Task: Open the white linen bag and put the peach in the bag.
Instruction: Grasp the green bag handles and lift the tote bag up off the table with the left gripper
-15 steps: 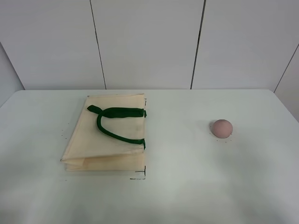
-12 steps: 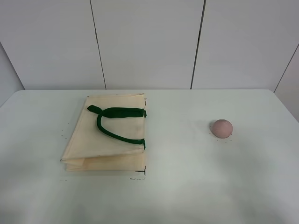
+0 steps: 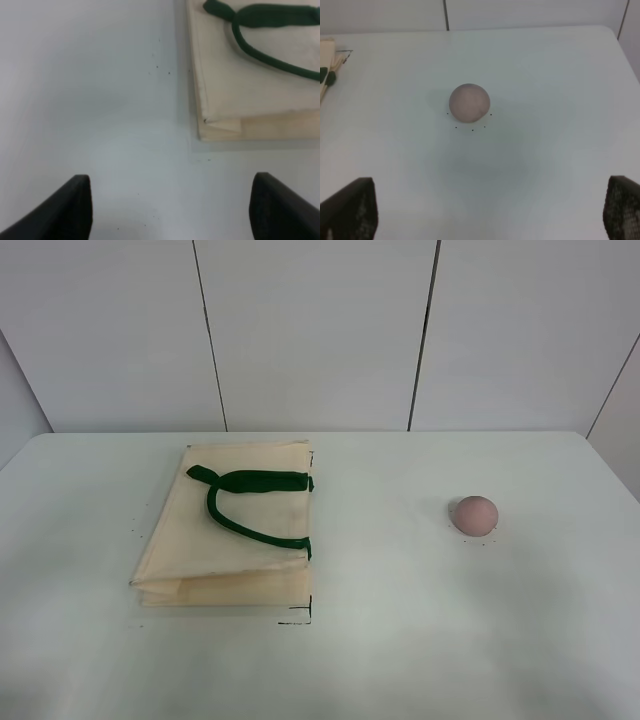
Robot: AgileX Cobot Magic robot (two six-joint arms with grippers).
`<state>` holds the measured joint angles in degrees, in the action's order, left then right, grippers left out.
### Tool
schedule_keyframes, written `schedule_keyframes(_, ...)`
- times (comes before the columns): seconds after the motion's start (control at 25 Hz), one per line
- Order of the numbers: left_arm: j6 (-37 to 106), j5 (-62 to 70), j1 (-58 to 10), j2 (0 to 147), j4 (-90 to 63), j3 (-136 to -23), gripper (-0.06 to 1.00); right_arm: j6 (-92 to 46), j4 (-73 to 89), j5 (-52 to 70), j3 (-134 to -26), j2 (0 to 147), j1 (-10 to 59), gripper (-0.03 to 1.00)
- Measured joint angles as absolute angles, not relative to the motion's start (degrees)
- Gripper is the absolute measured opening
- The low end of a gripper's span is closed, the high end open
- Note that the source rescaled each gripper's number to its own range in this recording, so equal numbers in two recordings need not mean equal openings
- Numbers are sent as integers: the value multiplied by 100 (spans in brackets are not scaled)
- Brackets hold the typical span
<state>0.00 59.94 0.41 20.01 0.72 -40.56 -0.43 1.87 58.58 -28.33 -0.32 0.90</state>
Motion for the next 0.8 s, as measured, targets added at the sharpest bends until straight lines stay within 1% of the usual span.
schedule_keyframes(0.24, 0, 5960, 41, 4589, 68, -5464, 100, -43, 187, 5858, -2833, -32, 90, 100)
schedule_keyframes(0.6, 0, 5854, 41, 8461, 68, -7929, 100, -43, 187, 5858, -2833, -32, 90, 100)
schedule_keyframes(0.8, -78, 5890, 41, 10095, 67, -8968, 100, -43, 187, 5858, -2833, -32, 90, 100)
